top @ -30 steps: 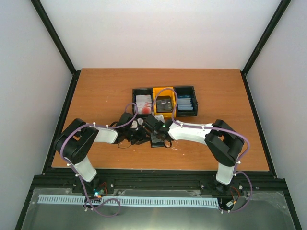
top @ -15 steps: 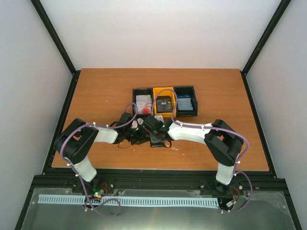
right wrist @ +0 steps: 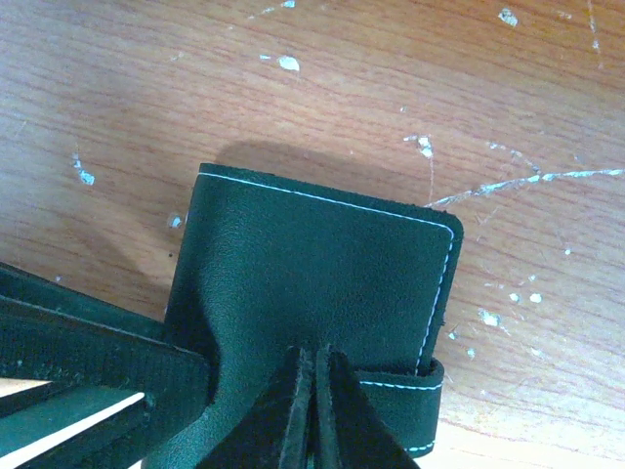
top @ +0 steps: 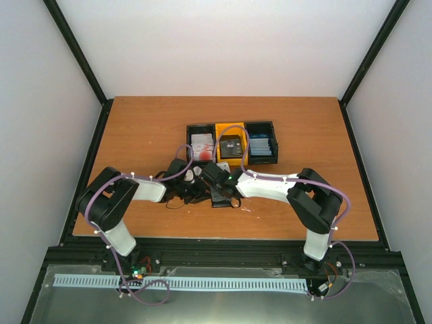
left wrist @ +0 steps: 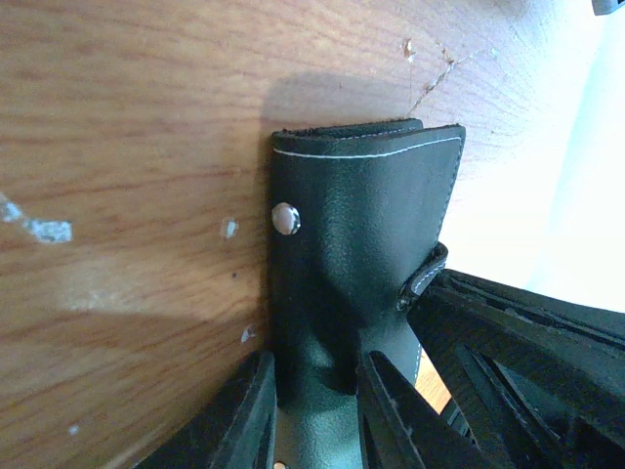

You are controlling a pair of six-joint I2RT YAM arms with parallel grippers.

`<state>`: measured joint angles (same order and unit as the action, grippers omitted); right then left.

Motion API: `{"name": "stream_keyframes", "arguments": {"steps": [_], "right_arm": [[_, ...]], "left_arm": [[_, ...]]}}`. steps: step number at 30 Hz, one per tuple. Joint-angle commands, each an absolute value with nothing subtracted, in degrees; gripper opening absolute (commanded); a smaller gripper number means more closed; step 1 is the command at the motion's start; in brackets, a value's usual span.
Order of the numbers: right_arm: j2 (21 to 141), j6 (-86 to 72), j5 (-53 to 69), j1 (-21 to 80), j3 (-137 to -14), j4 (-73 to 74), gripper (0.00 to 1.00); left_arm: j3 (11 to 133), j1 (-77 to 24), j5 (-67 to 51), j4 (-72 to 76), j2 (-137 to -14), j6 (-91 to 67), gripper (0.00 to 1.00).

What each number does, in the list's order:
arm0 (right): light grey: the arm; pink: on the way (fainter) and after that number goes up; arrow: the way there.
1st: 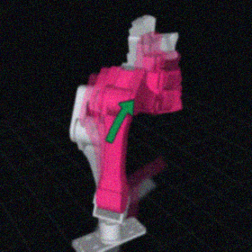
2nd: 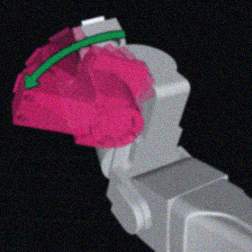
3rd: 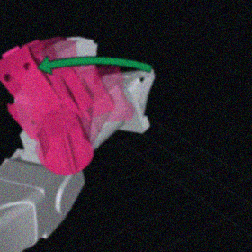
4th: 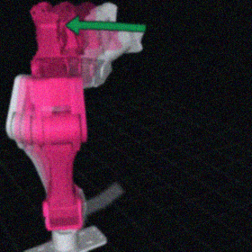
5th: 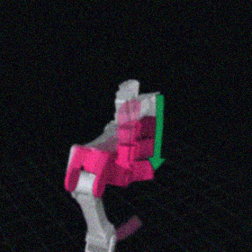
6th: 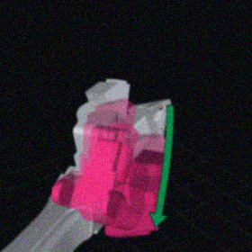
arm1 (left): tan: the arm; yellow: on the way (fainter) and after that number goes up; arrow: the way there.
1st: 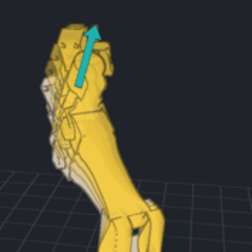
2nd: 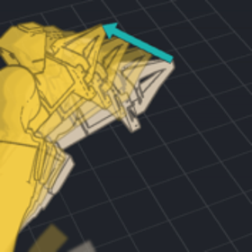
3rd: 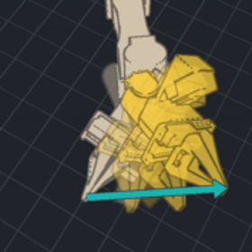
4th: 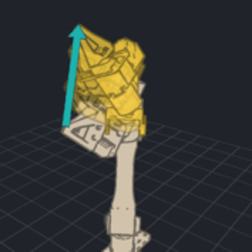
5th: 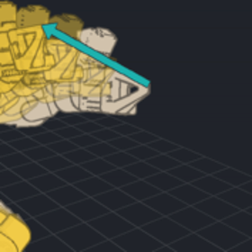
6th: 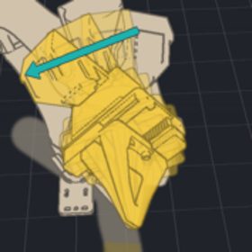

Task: Put the credit cards into the card holder
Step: Close the card holder at the center of the board.

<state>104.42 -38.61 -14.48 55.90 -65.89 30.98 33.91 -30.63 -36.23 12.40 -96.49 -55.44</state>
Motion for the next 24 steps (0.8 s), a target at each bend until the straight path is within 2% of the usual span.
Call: {"name": "stream_keyframes", "arguments": {"steps": [1,16,24], "right_arm": [[106.0,-39.7,-14.3,56.1,-64.1,29.3,0.03],[104.7,-41.0,-16.1,56.3,-60.2,26.5,0.03],[101.4,-40.7,-20.3,56.2,-62.3,28.2,0.03]], "left_arm": [[33.3,-30.3,-34.1,7.5,-97.9,-55.2,0.26],[33.0,-30.3,-34.1,7.6,-98.1,-55.4,0.26],[33.0,-30.3,-34.1,7.6,-97.9,-55.4,0.26]]}}
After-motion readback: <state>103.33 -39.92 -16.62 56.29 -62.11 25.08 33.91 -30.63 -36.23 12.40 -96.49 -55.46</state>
